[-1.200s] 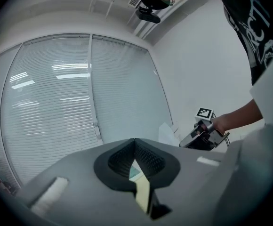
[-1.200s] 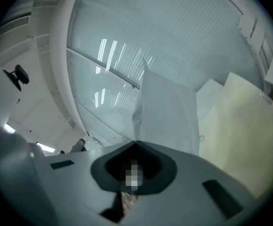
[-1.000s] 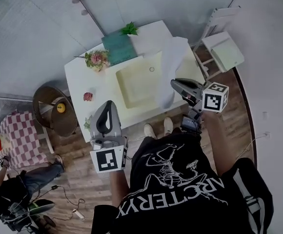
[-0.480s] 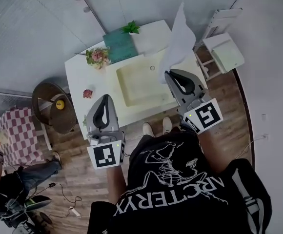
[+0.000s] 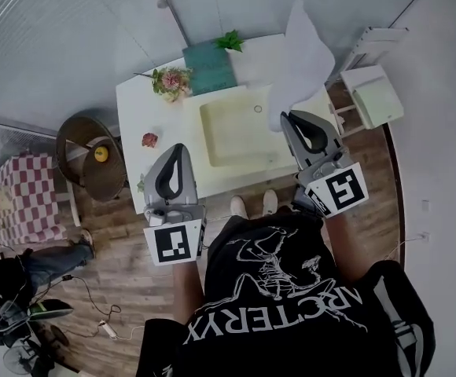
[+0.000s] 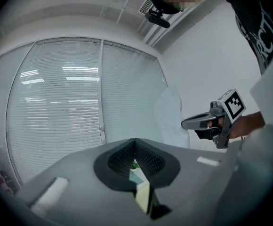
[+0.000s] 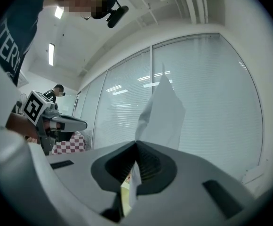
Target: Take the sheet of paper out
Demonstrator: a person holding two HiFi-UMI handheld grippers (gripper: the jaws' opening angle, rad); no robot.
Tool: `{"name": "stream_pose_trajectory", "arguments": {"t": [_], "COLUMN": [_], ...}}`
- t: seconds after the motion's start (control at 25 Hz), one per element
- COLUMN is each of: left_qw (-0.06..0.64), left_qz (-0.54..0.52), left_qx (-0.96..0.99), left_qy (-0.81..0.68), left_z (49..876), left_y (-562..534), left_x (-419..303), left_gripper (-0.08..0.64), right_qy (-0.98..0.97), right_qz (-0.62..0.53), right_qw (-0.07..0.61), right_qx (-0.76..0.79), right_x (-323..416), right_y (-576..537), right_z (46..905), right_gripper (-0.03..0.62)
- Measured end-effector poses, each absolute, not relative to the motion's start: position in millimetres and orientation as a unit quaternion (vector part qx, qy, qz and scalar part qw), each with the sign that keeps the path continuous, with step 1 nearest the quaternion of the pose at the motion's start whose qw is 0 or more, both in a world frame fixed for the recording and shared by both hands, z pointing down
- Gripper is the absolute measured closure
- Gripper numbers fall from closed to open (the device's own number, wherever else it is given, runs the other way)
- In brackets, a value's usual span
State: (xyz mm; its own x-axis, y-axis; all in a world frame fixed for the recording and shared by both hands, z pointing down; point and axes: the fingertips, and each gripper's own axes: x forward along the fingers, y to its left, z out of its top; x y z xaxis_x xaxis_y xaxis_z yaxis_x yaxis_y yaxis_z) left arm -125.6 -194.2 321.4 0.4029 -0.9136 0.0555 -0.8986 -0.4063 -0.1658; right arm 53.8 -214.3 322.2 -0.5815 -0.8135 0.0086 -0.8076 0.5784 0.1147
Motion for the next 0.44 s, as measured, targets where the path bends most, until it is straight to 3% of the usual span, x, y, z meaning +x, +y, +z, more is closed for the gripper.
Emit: {"name": "stream_pose_trajectory", "arguments": {"t": [0.44], "left_qw": [0.047], "left_qz": [-0.069], "left_qx": [-0.834], "left_qy": [0.545], "left_z": [322.2], "left_y": [-194.1], "left_x": [-121.5], "left_gripper": [0.548], "right_qy": [-0.892], "right_qz": [-0.038], "right_qw": [0.039], "right_qx": [0.449], "right_x": [61.3], "right_y": [-211.8], "right_z": [327.9], "right_gripper": [0.578]}}
